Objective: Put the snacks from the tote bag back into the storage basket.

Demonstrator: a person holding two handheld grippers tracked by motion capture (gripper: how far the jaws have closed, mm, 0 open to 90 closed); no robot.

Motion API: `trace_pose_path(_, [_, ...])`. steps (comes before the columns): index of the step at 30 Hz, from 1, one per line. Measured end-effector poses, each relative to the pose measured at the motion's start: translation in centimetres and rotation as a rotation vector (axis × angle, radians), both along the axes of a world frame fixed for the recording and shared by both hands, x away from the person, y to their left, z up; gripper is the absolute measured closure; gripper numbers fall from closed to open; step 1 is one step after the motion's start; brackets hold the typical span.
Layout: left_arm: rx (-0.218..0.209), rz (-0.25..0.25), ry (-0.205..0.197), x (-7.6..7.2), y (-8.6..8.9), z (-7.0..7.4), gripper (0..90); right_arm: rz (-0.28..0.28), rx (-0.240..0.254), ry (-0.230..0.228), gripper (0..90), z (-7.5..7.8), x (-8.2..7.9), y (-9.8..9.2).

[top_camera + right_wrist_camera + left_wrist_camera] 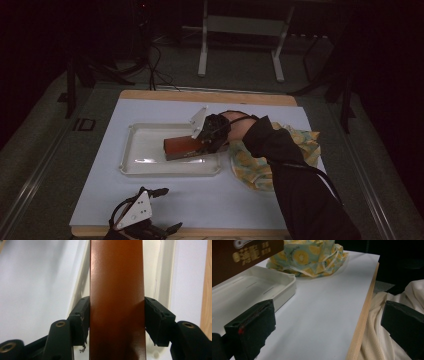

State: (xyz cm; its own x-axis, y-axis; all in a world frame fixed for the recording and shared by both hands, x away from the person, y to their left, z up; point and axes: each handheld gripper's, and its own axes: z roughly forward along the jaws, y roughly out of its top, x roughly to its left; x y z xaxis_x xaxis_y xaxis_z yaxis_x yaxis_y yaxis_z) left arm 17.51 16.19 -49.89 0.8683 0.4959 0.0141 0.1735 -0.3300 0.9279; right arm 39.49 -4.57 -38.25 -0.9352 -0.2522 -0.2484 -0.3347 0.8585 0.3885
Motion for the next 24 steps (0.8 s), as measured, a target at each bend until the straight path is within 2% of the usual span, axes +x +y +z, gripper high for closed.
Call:
trace_pose_path(7, [0.0, -0.008, 0.0, -0.1, 0.1, 0.0, 0.0, 0.001, 0.029, 0.005, 42.7, -1.4, 0.1, 1.7])
trace_pose_path(9, [-0.001, -0.01, -0.001, -0.1, 0.1, 0.0, 0.0, -0.011, 0.031, 0.004, 42.7, -2.4, 0.4, 2.2])
trace_pose_path(20, [-0.001, -0.018, -0.001, -0.1, 0.1, 0.0, 0.0, -0.064, 0.008, 0.013, 42.7, -5.5, 1.3, 3.0])
trace_pose_path(24, [0.0, -0.021, 0.0, -0.1, 0.1, 0.0, 0.0, -0.077, 0.003, 0.016, 42.7, -6.1, 1.6, 2.9])
